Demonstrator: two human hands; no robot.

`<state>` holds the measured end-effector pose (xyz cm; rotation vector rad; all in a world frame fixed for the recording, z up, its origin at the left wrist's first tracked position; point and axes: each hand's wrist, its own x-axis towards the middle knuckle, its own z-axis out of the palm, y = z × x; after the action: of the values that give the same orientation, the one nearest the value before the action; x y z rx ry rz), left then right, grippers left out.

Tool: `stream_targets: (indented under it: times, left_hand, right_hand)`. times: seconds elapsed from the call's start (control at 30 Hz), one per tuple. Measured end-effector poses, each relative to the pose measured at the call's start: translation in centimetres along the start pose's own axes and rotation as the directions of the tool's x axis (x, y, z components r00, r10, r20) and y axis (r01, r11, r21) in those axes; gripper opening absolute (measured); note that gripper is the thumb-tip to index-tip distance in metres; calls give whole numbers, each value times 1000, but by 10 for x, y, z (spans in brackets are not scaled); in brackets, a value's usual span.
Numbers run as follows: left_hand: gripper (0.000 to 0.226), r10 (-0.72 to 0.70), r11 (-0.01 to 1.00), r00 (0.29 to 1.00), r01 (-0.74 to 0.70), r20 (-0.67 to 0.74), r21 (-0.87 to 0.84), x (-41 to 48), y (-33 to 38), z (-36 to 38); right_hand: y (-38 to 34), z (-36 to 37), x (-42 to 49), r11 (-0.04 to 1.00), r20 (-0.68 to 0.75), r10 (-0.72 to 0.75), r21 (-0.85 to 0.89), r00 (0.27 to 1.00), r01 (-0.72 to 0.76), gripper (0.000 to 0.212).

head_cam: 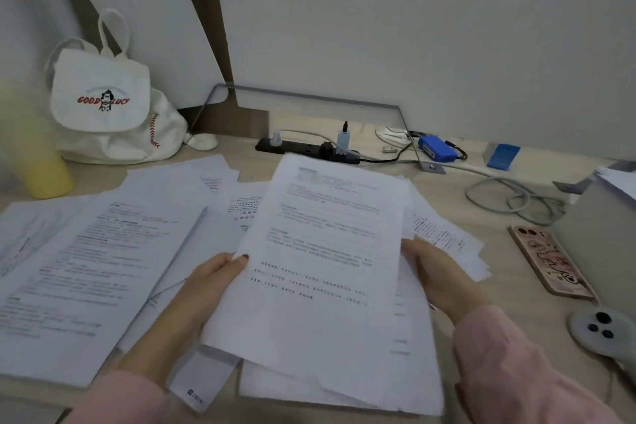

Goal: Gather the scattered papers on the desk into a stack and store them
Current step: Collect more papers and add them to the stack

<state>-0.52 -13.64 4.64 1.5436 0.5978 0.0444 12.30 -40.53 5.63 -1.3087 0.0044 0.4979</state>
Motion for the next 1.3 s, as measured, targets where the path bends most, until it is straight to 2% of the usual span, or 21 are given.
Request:
stream_targets:
  times: [0.17,0.2,0.27,0.3,0.33,0.37,0.4,0.47,0.53,0.57,0.63,0.73,0.87,0.93,0.97,1.03,1.1,1.2,1.3]
  left_hand:
    - [22,-86,996,996,87,18,-19,4,-24,16]
    - [25,-88,995,996,89,19,-34,4,-26,17]
    - [48,-90,992,995,94,39,-87,5,-28,16]
    - [55,-93,990,994,98,55,-99,6,-29,15]
    - [56,-89,991,994,95,63,-89,6,-30,12]
    - [52,-77,995,995,81,60,-67,6,-30,9]
    - [46,-56,998,998,58,42,-37,6,-31,5]
    - [33,-12,1000,1000,12,-14,5,9,-33,-1]
    - [31,-1,1000,998,2,-56,13,12,-35,-5]
    - [28,-6,1000,997,7,-76,12,14,-37,-6]
    - [21,-22,1000,995,22,-98,-3,18,-42,-7]
    - [22,-47,998,991,42,-124,-44,23,-47,-6]
    - [25,-39,997,992,30,-123,-78,25,-51,-5]
    - [26,-28,997,993,20,-113,-69,26,-52,-5]
    - [27,-27,997,994,20,-105,-69,26,-52,-6]
    - [30,-34,997,995,27,-90,-74,24,-52,-7]
    - [34,-43,996,997,38,-67,-80,23,-52,-8]
    - [39,-45,996,998,42,-46,-80,21,-51,-9]
    - [40,-44,994,999,41,-31,-97,21,-50,-10]
  right_hand:
    - [23,17,4,999,33,-42,22,999,42,29]
    - [25,17,5,999,30,-41,27,999,40,26]
    - [27,17,9,998,-16,-48,41,999,48,21]
    - [27,15,12,998,-62,-64,13,996,65,20]
    - [27,11,15,993,-121,-97,-85,988,87,18]
    - [26,7,18,960,-175,-152,-259,973,104,18]
    - [25,0,20,876,-204,-222,-470,954,103,21]
    - [27,-16,25,562,-171,-319,-826,932,40,44]
    - [34,-30,25,253,-118,-289,-967,950,-43,65]
    - [39,-34,24,160,-110,-259,-985,960,-70,71]
    - [46,-38,21,99,-104,-235,-992,966,-83,69]
    - [49,-39,17,35,-69,-324,-998,944,-61,55]
    - [47,-36,17,-166,5,-380,-984,925,-63,42]
    - [45,-37,16,-170,-11,-418,-981,908,-90,39]
    - [42,-37,16,-105,-50,-448,-989,893,-108,37]
    - [36,-37,14,122,-153,-516,-987,843,-105,36]
    - [32,-33,12,275,-186,-584,-961,790,-23,34]
    - [29,-19,5,316,-80,-628,-935,774,161,31]
    - [29,-5,-2,236,98,-638,-919,764,315,29]
